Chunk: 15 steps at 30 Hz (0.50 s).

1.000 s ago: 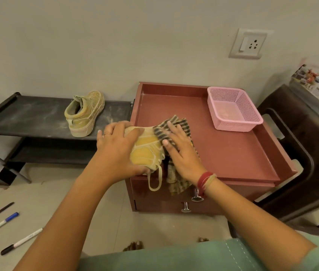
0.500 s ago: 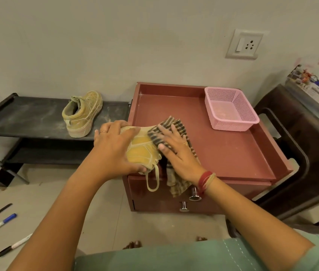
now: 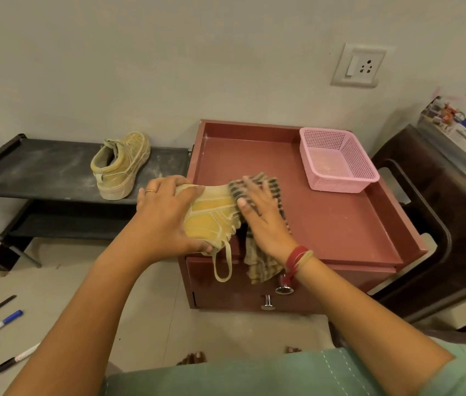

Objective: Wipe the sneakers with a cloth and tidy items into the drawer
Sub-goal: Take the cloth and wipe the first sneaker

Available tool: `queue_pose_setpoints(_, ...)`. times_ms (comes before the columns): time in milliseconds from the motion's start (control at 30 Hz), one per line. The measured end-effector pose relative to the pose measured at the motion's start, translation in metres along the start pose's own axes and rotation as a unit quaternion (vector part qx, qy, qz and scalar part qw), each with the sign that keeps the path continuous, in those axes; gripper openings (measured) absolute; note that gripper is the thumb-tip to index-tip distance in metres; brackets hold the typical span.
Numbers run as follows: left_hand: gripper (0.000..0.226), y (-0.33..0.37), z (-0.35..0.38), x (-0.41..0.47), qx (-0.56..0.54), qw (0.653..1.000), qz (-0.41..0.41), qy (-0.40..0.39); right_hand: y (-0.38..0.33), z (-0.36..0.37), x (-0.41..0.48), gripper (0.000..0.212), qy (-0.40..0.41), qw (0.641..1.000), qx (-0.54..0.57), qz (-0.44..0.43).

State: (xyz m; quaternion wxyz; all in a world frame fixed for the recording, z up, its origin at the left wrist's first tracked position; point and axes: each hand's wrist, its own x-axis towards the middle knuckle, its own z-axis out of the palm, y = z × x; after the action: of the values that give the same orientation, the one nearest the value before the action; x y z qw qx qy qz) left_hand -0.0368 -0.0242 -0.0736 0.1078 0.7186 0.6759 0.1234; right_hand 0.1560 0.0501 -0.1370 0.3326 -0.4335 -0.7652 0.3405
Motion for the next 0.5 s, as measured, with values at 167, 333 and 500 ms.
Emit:
queue_pose_setpoints(167, 0.114, 0.001, -0.002, 0.002, -0.003, 1.000, -0.002, -0.002, 0.010, -0.011, 0.009, 0.040, 0.021, 0.999, 0.014, 0.023)
queue_pose_setpoints(333, 0.106, -0.009, -0.004, 0.003, -0.052, 0.999, 0.010, -0.006, 0.025, -0.046, 0.020, 0.032, 0.185, 0.887, 0.339, 0.255)
queue_pose_setpoints(500, 0.101, -0.013, -0.006, 0.003, -0.110, 0.994, -0.013, 0.009, 0.009, -0.016, 0.003, 0.041, 0.145, 0.978, 0.110, 0.105)
